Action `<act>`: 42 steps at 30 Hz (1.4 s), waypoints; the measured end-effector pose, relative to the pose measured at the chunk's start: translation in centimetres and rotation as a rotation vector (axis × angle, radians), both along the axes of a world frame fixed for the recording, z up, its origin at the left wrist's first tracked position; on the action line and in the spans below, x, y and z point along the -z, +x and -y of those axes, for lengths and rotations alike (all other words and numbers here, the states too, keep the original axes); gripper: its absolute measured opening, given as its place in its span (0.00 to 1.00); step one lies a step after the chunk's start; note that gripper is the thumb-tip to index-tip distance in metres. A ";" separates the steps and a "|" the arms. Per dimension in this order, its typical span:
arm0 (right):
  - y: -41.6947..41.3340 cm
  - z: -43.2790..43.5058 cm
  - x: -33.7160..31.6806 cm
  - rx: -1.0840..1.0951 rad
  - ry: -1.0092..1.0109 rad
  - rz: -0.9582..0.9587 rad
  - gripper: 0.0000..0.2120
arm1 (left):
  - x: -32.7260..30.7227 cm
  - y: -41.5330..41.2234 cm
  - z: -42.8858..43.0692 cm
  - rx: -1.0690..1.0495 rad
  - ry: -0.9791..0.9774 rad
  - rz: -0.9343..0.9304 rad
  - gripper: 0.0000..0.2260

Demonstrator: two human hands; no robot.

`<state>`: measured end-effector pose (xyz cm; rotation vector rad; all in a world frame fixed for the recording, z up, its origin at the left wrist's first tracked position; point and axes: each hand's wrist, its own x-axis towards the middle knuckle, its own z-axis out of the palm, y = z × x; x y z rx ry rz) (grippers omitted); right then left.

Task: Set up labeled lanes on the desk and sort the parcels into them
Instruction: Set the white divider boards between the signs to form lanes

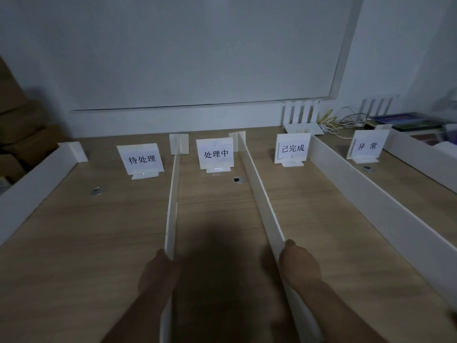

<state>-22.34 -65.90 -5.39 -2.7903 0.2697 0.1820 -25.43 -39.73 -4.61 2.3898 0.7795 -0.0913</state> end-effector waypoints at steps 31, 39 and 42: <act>-0.9 0.5 0.4 0.060 0.006 0.029 0.11 | -0.5 -1.3 -2.9 -0.002 -0.021 0.024 0.21; -1.1 0.6 0.3 0.056 0.000 0.023 0.11 | -0.2 -1.1 -3.8 0.024 0.047 -0.014 0.13; -1.0 0.6 0.4 0.058 0.007 0.020 0.11 | 0.0 -1.1 -4.0 0.024 0.047 0.002 0.12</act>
